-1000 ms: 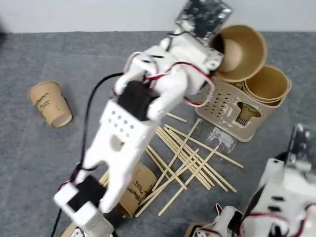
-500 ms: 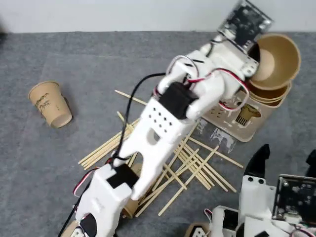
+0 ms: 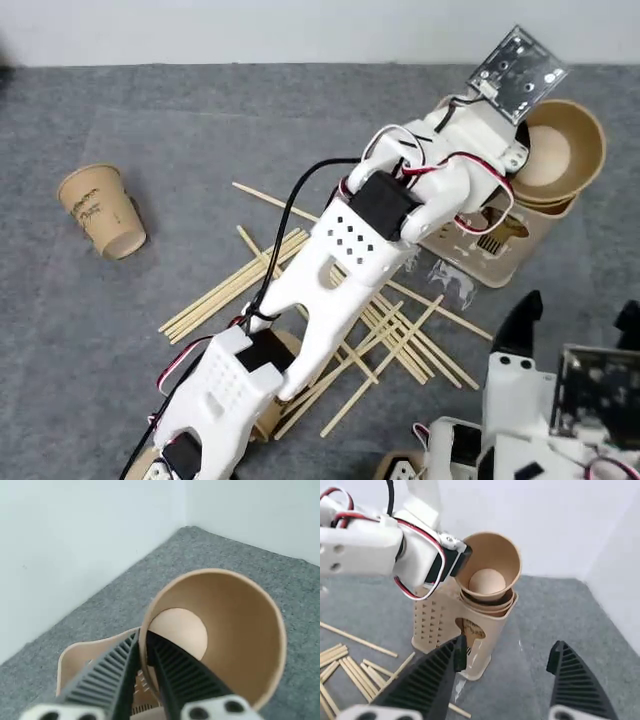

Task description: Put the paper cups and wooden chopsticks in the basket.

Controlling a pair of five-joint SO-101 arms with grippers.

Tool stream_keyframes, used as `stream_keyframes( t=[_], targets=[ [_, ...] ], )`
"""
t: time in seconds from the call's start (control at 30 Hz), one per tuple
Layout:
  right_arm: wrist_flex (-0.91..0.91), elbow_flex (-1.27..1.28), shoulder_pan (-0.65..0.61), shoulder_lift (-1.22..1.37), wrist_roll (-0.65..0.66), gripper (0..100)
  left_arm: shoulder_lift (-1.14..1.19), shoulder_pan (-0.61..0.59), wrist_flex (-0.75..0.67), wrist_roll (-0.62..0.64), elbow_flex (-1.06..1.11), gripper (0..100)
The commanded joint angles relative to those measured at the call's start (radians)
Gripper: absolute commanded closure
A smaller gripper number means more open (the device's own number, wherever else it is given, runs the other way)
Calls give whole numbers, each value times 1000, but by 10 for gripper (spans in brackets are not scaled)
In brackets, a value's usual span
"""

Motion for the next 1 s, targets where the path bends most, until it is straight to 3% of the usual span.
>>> stream_keyframes(
  t=[0.0, 0.27, 0.43, 0.63, 0.97],
  targets=[
    [-19, 14, -7, 2, -6, 722, -15, 8, -20, 17, -47, 988],
    [-35, 17, -7, 1, -6, 722, -9, 14, 86, 17, -151, 987],
    [-35, 15, -7, 1, -6, 722, -8, 11, 15, 28, -65, 943],
    [-35, 15, -7, 1, -6, 722, -9, -31, -58, 192, 7, 816],
    [-33, 15, -7, 1, -6, 722, -12, -120, -57, 201, -47, 804]
  ],
)
